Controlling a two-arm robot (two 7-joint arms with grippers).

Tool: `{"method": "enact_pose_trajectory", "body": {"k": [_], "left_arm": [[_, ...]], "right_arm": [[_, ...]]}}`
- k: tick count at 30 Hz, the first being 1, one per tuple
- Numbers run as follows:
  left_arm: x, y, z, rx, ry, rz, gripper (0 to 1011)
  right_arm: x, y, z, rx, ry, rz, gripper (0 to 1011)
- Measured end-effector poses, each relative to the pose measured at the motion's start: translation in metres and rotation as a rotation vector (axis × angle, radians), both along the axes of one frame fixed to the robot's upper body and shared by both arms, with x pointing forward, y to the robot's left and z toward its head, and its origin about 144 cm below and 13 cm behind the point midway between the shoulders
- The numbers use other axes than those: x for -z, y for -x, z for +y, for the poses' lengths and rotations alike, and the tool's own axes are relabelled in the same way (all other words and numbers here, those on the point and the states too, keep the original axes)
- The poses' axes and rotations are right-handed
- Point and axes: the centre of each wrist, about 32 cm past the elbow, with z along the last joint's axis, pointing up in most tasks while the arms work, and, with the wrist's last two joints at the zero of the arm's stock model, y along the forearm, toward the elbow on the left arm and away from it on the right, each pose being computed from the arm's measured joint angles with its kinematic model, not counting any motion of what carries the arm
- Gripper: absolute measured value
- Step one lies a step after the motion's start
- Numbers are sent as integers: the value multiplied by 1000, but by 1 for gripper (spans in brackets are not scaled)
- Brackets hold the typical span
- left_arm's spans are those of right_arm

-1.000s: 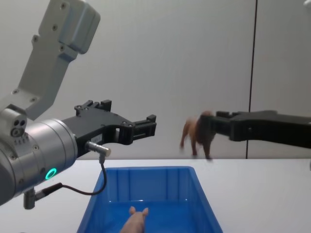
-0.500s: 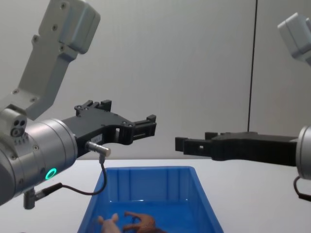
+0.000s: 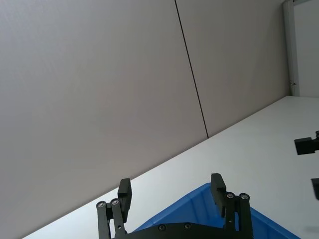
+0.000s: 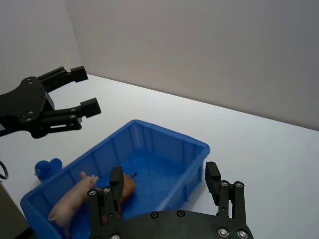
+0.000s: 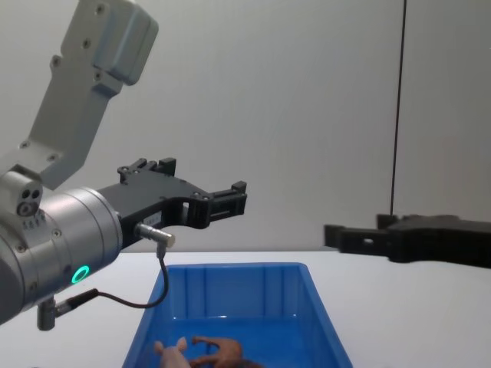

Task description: Pick up the two dolls from the table and place them into the box.

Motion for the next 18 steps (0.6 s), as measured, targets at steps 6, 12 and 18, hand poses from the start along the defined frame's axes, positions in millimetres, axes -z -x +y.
{"method": "enact_pose_trajectory", "body": {"k": [6,12,18], "left_arm": [[0,0,0,0,0,0,1001],[0,2,3,-7,-9,4,1001],[1,9,10,-38,-27,16,1001]], "right_arm": [[3,8,-16,31,17,-11,1001],[4,11,-22,43,25,-16,1001],[5,14,-28,55,33,-21,1001]]}}
